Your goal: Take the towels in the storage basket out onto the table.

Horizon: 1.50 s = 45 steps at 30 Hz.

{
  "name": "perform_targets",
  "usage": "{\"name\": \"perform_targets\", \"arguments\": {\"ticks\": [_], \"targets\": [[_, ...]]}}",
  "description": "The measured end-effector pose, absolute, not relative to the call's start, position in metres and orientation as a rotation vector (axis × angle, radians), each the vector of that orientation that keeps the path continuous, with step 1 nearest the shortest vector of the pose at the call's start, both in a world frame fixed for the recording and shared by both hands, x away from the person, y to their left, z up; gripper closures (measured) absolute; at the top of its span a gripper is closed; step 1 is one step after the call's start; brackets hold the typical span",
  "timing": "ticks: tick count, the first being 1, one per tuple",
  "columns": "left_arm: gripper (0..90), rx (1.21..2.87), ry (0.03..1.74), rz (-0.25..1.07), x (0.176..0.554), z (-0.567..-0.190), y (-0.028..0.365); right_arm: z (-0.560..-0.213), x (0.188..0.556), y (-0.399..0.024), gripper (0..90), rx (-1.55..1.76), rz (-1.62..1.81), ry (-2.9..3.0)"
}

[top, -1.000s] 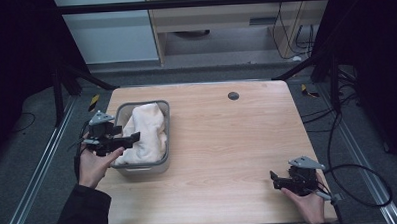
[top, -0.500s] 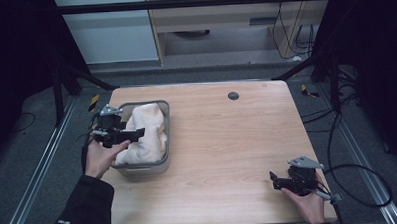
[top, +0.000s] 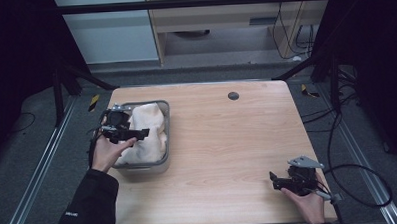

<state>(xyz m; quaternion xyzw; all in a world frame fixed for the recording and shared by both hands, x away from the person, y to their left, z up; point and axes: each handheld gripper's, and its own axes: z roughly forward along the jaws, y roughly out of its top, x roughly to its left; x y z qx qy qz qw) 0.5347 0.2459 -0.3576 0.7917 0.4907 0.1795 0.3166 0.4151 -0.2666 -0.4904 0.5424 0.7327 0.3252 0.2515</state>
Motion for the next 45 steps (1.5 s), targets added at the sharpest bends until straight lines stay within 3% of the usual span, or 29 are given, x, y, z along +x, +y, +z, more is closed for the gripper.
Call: {"name": "perform_targets", "arguments": {"ticks": [45], "targets": [[8.1,2.229,1.391,0.375,0.563,-0.408,0.224,-0.493,0.417,-0.265,4.3,1.503,0.863,2.030]]}}
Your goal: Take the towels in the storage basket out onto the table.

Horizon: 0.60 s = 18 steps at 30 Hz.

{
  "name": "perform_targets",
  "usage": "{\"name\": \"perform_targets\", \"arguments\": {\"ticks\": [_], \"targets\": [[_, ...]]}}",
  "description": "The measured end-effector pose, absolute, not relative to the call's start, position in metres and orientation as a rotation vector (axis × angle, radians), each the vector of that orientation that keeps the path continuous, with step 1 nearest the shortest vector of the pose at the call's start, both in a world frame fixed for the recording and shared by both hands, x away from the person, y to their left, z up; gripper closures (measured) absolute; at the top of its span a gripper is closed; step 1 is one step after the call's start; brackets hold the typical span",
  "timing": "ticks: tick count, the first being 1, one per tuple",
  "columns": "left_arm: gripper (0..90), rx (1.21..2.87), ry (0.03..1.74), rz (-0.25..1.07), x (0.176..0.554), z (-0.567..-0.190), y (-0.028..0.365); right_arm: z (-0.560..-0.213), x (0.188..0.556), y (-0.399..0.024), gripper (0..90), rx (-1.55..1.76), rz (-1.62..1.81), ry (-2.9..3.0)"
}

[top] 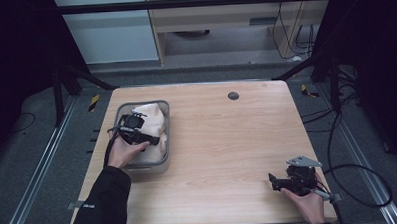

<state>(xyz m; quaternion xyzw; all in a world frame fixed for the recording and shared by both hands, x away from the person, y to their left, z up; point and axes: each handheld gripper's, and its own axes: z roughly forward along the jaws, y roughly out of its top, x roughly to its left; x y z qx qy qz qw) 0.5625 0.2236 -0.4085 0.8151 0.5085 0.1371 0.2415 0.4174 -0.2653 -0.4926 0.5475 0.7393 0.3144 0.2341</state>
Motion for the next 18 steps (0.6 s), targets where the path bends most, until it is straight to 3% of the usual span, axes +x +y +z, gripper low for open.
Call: {"name": "perform_targets", "arguments": {"ticks": [6,18], "targets": [[12.4,2.240,1.415,0.365,0.5641,-0.4121,0.2221,-0.4927,0.4174,-0.2651,4.3,1.505,0.861,2.030],[40.5,2.226,1.464,0.296,0.5652,-0.4169,0.2261,-0.4924,0.4172,-0.2659,4.5,1.504,0.862,2.033]]}}
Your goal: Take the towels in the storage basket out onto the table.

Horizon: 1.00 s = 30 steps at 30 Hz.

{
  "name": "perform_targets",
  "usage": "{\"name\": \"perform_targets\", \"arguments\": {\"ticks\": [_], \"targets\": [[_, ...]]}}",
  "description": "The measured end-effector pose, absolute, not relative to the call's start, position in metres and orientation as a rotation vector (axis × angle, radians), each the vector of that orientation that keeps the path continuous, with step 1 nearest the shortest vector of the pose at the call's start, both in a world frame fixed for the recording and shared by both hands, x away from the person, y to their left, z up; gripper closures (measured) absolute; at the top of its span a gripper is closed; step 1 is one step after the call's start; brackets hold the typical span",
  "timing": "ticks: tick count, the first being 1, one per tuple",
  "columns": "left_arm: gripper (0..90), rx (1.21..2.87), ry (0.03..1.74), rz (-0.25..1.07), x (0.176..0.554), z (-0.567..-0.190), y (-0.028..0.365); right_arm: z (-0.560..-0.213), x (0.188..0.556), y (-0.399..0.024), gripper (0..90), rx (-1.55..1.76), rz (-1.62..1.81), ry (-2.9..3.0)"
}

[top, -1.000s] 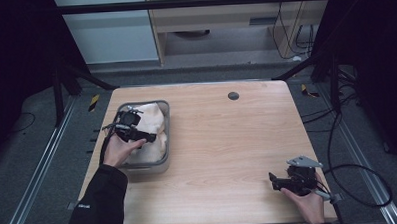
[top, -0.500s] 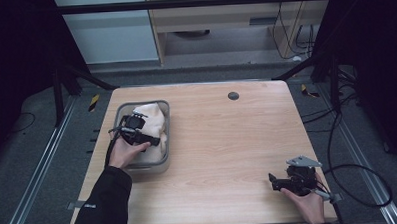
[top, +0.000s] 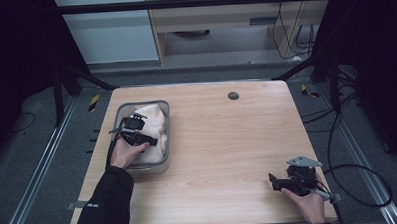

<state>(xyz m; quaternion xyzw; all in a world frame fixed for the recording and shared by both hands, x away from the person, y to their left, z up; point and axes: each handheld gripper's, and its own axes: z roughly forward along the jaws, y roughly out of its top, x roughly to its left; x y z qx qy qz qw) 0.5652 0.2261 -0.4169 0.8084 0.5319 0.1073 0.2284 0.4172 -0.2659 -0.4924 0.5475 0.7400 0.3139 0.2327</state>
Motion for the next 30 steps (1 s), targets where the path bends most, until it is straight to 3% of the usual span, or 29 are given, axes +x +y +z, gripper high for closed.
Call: {"name": "perform_targets", "arguments": {"ticks": [9,30], "targets": [[55.8,2.211,1.476,0.302,0.562,-0.414,0.228,-0.492,0.417,-0.266,4.7,1.503,0.861,2.035],[60.2,2.071,1.421,0.374,0.543,-0.369,0.252,-0.493,0.418,-0.265,4.9,1.505,0.856,2.036]]}}
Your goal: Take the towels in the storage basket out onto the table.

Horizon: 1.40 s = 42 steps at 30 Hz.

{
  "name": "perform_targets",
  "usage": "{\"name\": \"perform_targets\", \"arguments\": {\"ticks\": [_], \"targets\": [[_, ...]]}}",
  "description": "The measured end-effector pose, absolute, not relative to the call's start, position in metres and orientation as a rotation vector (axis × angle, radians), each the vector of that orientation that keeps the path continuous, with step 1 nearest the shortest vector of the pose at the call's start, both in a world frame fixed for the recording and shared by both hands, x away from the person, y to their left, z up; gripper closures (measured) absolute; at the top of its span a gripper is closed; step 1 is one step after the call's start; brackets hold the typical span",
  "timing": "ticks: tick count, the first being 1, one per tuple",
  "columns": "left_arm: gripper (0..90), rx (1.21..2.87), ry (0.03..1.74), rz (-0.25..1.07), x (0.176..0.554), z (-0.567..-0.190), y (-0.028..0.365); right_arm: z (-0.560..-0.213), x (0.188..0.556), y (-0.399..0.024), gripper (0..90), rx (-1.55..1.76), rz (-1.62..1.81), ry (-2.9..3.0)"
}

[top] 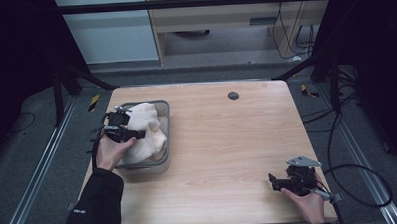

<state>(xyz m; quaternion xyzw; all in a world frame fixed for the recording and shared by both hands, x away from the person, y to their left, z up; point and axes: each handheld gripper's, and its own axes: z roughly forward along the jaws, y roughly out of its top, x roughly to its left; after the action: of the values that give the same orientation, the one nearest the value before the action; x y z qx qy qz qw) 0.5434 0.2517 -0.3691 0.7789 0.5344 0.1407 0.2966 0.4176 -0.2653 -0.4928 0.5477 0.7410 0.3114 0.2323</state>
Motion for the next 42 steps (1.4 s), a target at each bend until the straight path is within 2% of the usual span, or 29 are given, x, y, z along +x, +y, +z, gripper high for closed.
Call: {"name": "perform_targets", "arguments": {"ticks": [27,42], "targets": [[61.1,1.969,1.310,0.463,0.515,-0.305,0.265,-0.493,0.418,-0.265,4.9,1.504,0.852,2.037],[61.0,1.955,1.291,0.476,0.511,-0.285,0.267,-0.493,0.418,-0.265,4.9,1.503,0.851,2.038]]}}
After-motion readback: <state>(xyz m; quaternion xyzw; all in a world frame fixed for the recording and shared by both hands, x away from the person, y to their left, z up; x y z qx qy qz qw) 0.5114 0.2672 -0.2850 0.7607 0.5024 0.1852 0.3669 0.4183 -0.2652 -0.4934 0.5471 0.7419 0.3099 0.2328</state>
